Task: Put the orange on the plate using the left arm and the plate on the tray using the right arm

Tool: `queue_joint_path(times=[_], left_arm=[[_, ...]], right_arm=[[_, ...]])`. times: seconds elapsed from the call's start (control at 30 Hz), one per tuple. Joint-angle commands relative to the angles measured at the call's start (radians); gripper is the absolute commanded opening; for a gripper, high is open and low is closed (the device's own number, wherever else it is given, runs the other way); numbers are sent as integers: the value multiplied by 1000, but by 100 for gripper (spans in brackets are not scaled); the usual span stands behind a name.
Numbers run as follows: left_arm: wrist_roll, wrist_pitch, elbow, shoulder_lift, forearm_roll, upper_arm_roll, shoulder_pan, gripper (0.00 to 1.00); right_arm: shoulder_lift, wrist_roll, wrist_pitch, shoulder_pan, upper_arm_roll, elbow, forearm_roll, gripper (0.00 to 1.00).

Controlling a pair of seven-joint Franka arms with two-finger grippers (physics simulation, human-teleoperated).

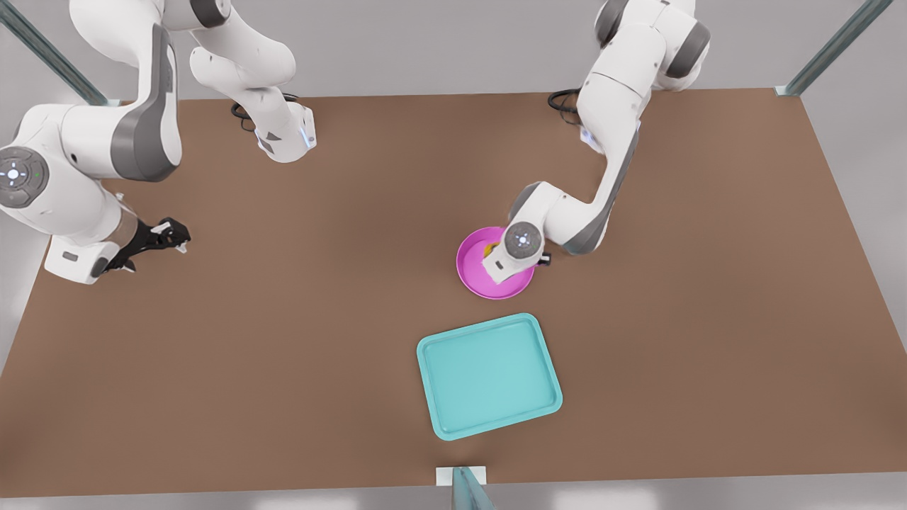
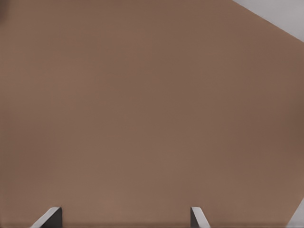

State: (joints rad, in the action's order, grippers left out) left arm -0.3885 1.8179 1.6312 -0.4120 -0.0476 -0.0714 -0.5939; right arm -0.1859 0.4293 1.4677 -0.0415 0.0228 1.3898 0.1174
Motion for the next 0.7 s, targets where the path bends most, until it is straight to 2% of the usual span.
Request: queue_joint_path(times=[0.0, 0.03, 0.1, 0.13, 0.17, 0.2, 0.23, 0.27, 0.4, 0.57, 0.67], left_arm=[[-9, -524, -151, 131, -32, -152, 9, 100], [112, -669, -319, 117, -34, -258, 11, 100], [233, -680, -335, 119, -32, -380, 11, 100], [247, -678, -336, 113, -37, -407, 20, 100], [257, -661, -378, 104, -44, -354, 84, 100], [246, -557, -367, 140, -2, 86, 452, 100], [264, -402, -231, 235, 97, 177, 533, 100], [361, -302, -139, 280, 101, 177, 554, 100], [387, -371, -178, 213, 101, 166, 557, 100], [382, -391, -211, 208, 101, 163, 557, 100], [381, -378, -215, 205, 101, 159, 556, 100]], right_arm=[[0, 2, -1, 0, 0, 1, -1, 100], [-3, 0, -4, 0, 0, 3, -1, 100], [-7, 0, -9, -1, 0, 6, -2, 100], [-20, -1, -6, -11, -1, 18, -21, 100], [-43, -3, 22, -17, -1, 54, -116, 100], [-46, -4, 97, -15, -1, 136, -217, 100], [-43, -4, 190, -18, -4, 230, -323, 100], [-43, -4, 293, -44, -15, 304, -415, 100], [-49, -4, 560, -195, -18, 502, -555, 100], [-207, -26, 818, -353, -18, 509, -752, 100], [-279, -92, 979, -503, -18, 497, -858, 100]])
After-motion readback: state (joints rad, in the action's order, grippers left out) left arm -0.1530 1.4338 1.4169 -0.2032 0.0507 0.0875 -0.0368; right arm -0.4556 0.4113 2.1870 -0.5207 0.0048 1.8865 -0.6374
